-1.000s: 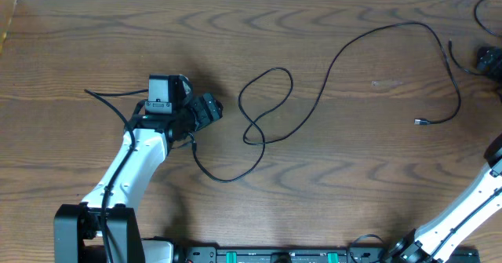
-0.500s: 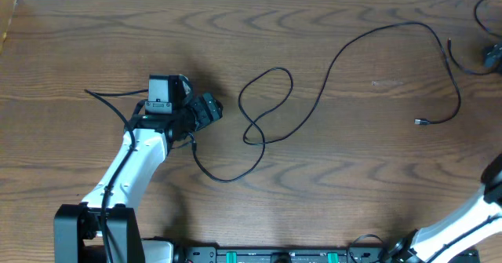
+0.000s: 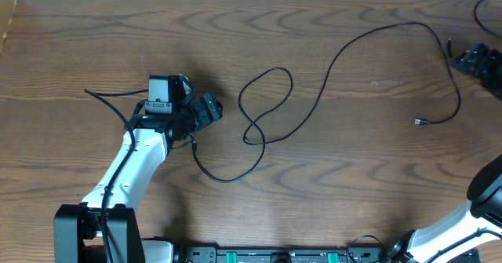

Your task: Untangle cables

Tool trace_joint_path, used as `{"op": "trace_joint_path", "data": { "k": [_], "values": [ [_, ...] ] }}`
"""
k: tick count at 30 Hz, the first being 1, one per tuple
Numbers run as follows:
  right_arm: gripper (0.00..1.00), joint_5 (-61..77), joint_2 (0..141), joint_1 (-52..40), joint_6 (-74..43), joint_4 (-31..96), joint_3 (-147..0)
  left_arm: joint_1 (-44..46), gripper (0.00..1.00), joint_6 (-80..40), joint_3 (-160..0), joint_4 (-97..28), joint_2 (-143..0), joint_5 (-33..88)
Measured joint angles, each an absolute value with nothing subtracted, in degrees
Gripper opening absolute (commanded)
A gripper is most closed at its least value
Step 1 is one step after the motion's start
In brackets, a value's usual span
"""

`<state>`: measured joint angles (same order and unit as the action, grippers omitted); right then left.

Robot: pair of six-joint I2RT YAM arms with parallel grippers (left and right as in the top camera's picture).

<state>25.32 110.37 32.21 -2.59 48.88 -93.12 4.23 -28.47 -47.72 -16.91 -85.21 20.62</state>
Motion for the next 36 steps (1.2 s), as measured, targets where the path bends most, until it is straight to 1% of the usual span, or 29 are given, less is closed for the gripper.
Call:
{"op": "trace_joint_path", "data": {
  "k": [5,11,17,23,24,27,28,30,32,36],
  "values": [
    [0.99,22.1,110.4,29.4,-4.3,51.0,-91.7,4.2,0.91,-28.5,-47.7,-16.9,-85.2,20.6],
    [0.99,13.1,110.4,27.0,-13.0,52.9,-85.6,4.2,0.91,-28.5,-47.7,-16.9,-85.2,20.6],
    [0.98,8.9,110.4,25.4,-18.6,50.9,-78.4,4.2,0.91,-28.5,-47.7,-16.9,-85.2,20.6],
    [0.8,7.0,110.4,25.0,-20.9,46.9,-72.2,4.2,0.91,-28.5,-47.7,-16.9,-85.2,20.6],
    [0.75,6.7,110.4,25.0,-21.1,46.1,-71.2,4.2,0.91,-28.5,-47.7,-16.9,-85.2,20.6],
    [0.64,6.0,110.2,24.9,-22.1,44.1,-69.1,4.2,0.91,-28.5,-47.7,-16.9,-85.2,20.6],
    [0.63,5.7,110.1,24.9,-22.4,43.2,-68.8,4.2,0.91,-28.5,-47.7,-16.9,-85.2,20.6],
    [0.64,5.0,109.8,24.9,-23.3,41.8,-68.2,4.2,0.91,-28.5,-47.7,-16.9,-85.2,20.6],
    [0.7,4.4,109.5,24.9,-24.5,40.9,-67.7,4.2,0.91,-28.5,-47.7,-16.9,-85.2,20.6],
    [0.71,3.3,109.4,24.9,-25.5,39.6,-67.4,4.2,0.91,-28.5,-47.7,-16.9,-85.2,20.6]
  ]
}}
